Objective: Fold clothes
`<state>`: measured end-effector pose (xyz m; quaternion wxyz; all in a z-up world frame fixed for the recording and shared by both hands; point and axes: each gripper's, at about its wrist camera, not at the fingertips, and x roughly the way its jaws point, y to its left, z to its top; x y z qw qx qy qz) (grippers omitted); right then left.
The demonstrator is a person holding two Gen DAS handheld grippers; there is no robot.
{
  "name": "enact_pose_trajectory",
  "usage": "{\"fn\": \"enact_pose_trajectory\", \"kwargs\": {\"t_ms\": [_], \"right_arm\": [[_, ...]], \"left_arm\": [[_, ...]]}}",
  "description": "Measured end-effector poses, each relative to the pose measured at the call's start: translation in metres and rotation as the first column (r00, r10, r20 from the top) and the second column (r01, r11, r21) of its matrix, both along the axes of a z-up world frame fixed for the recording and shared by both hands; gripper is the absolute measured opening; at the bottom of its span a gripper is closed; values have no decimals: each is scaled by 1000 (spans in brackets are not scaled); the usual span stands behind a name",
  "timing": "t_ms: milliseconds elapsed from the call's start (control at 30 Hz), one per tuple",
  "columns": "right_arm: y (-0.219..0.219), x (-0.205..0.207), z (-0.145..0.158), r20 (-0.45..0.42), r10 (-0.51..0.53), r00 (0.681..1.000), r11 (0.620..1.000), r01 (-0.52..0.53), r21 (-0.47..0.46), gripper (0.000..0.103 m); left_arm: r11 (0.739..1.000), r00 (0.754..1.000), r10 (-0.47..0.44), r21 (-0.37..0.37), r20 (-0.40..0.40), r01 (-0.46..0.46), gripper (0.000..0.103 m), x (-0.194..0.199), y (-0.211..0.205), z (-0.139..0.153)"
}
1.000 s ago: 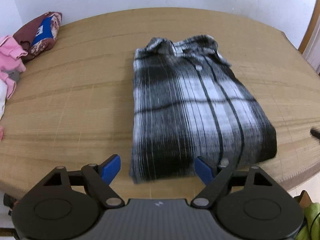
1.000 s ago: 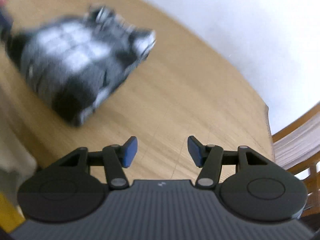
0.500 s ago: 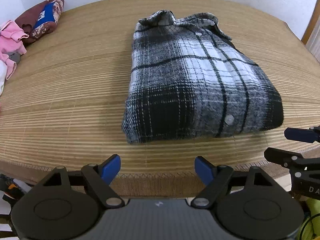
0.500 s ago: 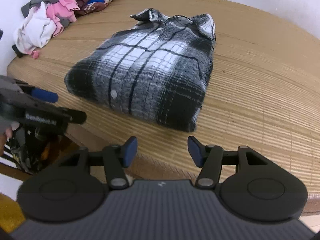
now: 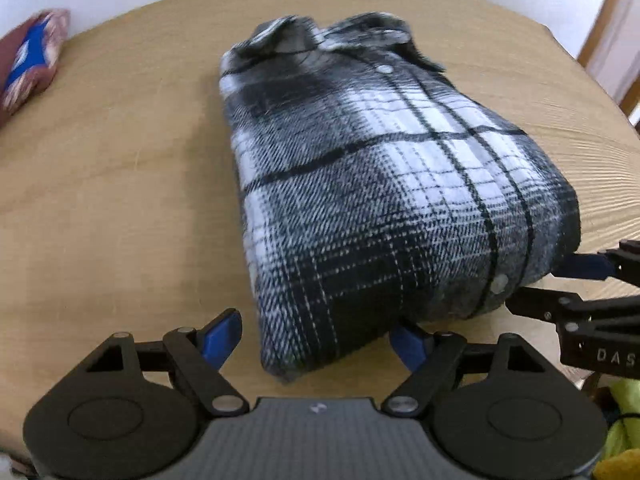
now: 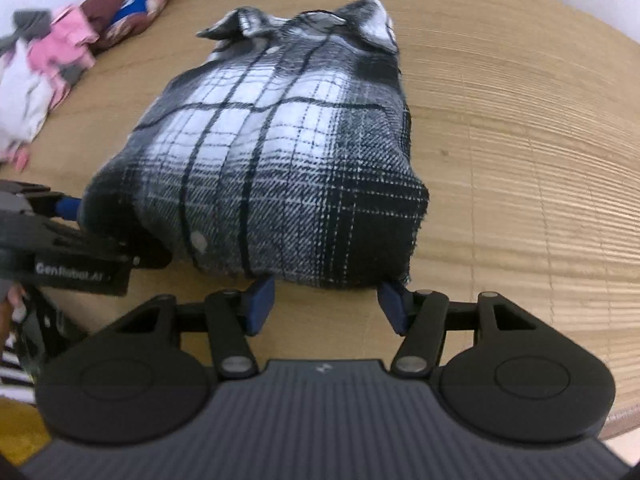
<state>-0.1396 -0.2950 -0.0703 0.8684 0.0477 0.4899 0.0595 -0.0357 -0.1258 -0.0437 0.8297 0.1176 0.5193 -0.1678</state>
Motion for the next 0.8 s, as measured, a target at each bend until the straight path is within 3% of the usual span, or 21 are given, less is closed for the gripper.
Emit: {"fn": "enact_pose_trajectory", "kwargs": {"t_ms": [233,433,667,800], "right_arm": [[15,57,-6,34,-50,998,999,50,9,61],[9,123,-6,36,-133,991,991,132,19,61],[-11,219,-8,67,-180,981,984,179,15,61],[-25,264,-11,107,-213,971,977,214,6,61]], "left_arm": [[1000,1000,-18,21,12,18,83,73,4,0],[998,997,-53,47,59,50,83,145,-21,-2],[999,997,30,36,67,-32,83,238,-51,-4],[997,994,76,16,77,-77,83,264,-49,-9]]}}
